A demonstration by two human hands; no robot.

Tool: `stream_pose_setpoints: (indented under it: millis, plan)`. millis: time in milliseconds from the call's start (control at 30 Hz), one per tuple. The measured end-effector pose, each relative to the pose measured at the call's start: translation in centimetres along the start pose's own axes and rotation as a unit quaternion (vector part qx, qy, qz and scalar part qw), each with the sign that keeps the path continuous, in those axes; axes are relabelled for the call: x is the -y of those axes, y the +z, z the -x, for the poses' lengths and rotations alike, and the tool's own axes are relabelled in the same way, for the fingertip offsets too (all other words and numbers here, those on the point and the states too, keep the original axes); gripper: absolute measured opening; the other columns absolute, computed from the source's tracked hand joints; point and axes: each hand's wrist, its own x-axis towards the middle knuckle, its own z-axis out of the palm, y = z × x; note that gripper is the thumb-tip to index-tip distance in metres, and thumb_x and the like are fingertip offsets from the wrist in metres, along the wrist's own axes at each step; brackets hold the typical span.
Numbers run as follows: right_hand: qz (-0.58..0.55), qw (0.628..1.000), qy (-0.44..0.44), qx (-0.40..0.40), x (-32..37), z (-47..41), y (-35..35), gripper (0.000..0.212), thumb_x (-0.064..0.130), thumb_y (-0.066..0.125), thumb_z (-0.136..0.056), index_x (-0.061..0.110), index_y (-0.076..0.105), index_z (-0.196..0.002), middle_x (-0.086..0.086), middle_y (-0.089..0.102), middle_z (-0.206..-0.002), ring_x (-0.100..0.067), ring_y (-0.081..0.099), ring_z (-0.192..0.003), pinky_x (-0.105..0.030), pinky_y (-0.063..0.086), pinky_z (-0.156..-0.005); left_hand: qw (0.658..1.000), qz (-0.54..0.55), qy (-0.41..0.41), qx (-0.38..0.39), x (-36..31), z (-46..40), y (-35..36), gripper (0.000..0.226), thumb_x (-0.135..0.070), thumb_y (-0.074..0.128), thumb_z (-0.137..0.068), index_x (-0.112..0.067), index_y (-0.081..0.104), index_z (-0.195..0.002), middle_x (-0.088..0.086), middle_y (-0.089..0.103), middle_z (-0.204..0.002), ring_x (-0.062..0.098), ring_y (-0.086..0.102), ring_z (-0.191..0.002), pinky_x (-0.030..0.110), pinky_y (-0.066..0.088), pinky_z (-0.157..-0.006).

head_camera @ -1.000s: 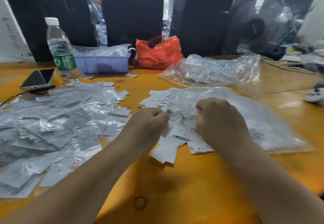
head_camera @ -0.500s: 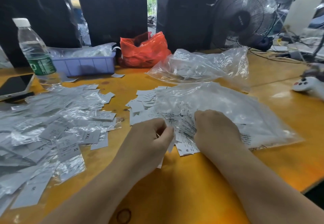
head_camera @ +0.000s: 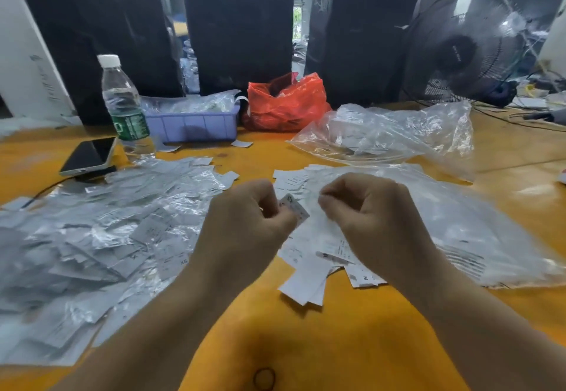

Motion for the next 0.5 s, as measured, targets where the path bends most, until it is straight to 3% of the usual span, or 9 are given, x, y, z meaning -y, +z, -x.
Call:
stream_pose_setpoints:
  millis: [67,133,200,267,333,400,500]
  plan:
    - [-0.154,0.985,0.062,0.046,1.5,-1.3,1.0,0.008,0.01,0.068,-0.088,0.012,0.073,-0.081,0.001,0.069,-0.065,-0.005,0.061,-0.055,-0.022,0.05,-0.053,0.999,0.027,-0.024,-0.001,0.8,-0.1,-1.9,0.018,-0.029,0.069,-0.074,-0.025,0.052,-0.069,-0.003,0.06,-0.06,0.013,0.047,-0.047,0.021,0.036,-0.042]
    - [-0.244,0.958,0.114,0.092,2.6,-2.7,2.5,0.006,0.006,0.069,-0.087,0.008,0.071,-0.082,-0.003,0.069,-0.063,-0.009,0.059,-0.051,-0.021,0.048,-0.049,0.994,0.086,-0.073,0.01,1.8,0.5,-3.3,0.012,-0.033,0.066,-0.075,-0.034,0.055,-0.081,0.0,0.065,-0.066,0.021,0.055,-0.052,0.034,0.046,-0.048]
    - [-0.305,0.93,0.162,0.128,3.4,-3.7,4.2,0.006,0.001,0.069,-0.086,0.007,0.068,-0.084,-0.005,0.071,-0.067,-0.013,0.062,-0.056,-0.023,0.052,-0.052,0.99,0.101,-0.094,-0.016,3.0,1.0,-4.3,0.014,-0.021,0.065,-0.083,-0.034,0.061,-0.083,-0.001,0.066,-0.069,0.018,0.058,-0.056,0.043,0.05,-0.052]
    - [-0.36,0.898,0.206,0.149,3.7,-4.1,5.9,0.013,-0.004,0.068,-0.083,0.007,0.067,-0.089,-0.008,0.074,-0.078,-0.016,0.067,-0.064,-0.025,0.056,-0.057,0.992,0.069,-0.092,-0.05,4.2,1.2,-4.9,0.022,-0.01,0.061,-0.085,-0.029,0.067,-0.078,-0.006,0.066,-0.069,0.01,0.06,-0.061,0.038,0.051,-0.054]
    - [-0.406,0.871,0.234,0.148,3.5,-3.9,7.1,0.018,-0.006,0.07,-0.079,0.007,0.066,-0.092,-0.011,0.075,-0.083,-0.018,0.069,-0.067,-0.027,0.057,-0.059,0.993,0.052,-0.09,-0.061,5.0,1.0,-5.4,0.024,-0.008,0.06,-0.084,-0.026,0.07,-0.073,-0.01,0.066,-0.065,0.003,0.058,-0.058,0.024,0.048,-0.052]
    - [-0.434,0.854,0.25,0.142,2.8,-3.5,7.8,0.028,0.006,0.079,-0.064,0.007,0.067,-0.089,-0.013,0.074,-0.082,-0.019,0.07,-0.066,-0.027,0.056,-0.057,0.993,0.043,-0.094,-0.057,5.4,0.6,-5.6,0.023,-0.009,0.059,-0.085,-0.025,0.07,-0.073,-0.01,0.064,-0.06,0.002,0.052,-0.051,0.015,0.041,-0.045]
    - [-0.427,0.859,0.245,0.14,1.7,-2.9,8.1,0.027,0.019,0.078,-0.057,0.012,0.067,-0.08,-0.009,0.072,-0.073,-0.017,0.068,-0.061,-0.024,0.053,-0.053,0.989,0.085,-0.118,-0.03,5.7,0.6,-5.2,0.013,-0.02,0.059,-0.084,-0.024,0.07,-0.078,0.002,0.063,-0.064,0.009,0.048,-0.048,0.022,0.039,-0.043]
